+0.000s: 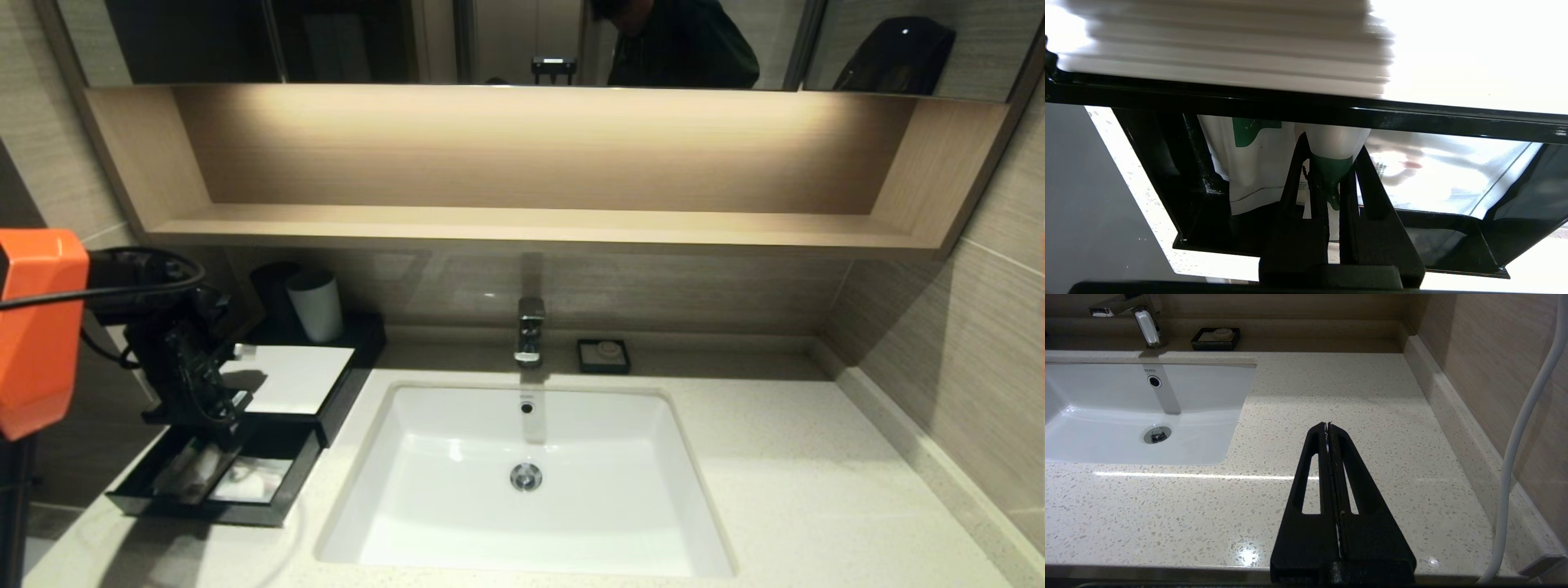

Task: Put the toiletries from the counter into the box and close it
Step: Place the bathroom toiletry into the drawer

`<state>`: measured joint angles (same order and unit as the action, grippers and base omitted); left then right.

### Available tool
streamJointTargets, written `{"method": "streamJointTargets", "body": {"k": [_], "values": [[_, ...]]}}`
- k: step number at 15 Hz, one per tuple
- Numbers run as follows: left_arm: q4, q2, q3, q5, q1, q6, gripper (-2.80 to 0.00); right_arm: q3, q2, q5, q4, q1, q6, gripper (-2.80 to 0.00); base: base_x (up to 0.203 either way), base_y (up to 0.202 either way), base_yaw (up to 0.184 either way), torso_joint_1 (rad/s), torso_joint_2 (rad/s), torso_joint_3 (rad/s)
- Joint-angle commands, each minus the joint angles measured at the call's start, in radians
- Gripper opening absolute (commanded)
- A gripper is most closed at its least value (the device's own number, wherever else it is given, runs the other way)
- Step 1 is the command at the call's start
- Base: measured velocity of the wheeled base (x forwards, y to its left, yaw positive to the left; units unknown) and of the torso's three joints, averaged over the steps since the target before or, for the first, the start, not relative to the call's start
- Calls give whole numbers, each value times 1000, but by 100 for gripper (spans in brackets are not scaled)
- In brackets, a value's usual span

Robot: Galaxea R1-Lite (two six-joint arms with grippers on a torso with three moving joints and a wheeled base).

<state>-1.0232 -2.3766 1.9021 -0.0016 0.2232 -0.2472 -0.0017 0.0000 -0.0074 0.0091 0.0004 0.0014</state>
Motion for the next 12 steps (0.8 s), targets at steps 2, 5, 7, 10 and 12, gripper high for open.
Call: {"method": "streamJointTargets", "body": {"k": [2,5,7,10,12], "values": [[-9,2,-1,0,1,-3,0,0,0,0,0,0,0,-280,0,0,0,0,0,0],[-12,2,-3,0,1,-3,0,0,0,0,0,1,0,-280,0,0,0,0,0,0],[-12,5,-2,0,1,-3,0,0,0,0,0,0,0,-280,0,0,0,0,0,0],[-17,14,-6,0,1,-3,0,0,0,0,0,1,0,-280,0,0,0,0,0,0],[-18,27,-13,0,1,-1,0,0,0,0,0,0,0,-280,0,0,0,0,0,0]]}}
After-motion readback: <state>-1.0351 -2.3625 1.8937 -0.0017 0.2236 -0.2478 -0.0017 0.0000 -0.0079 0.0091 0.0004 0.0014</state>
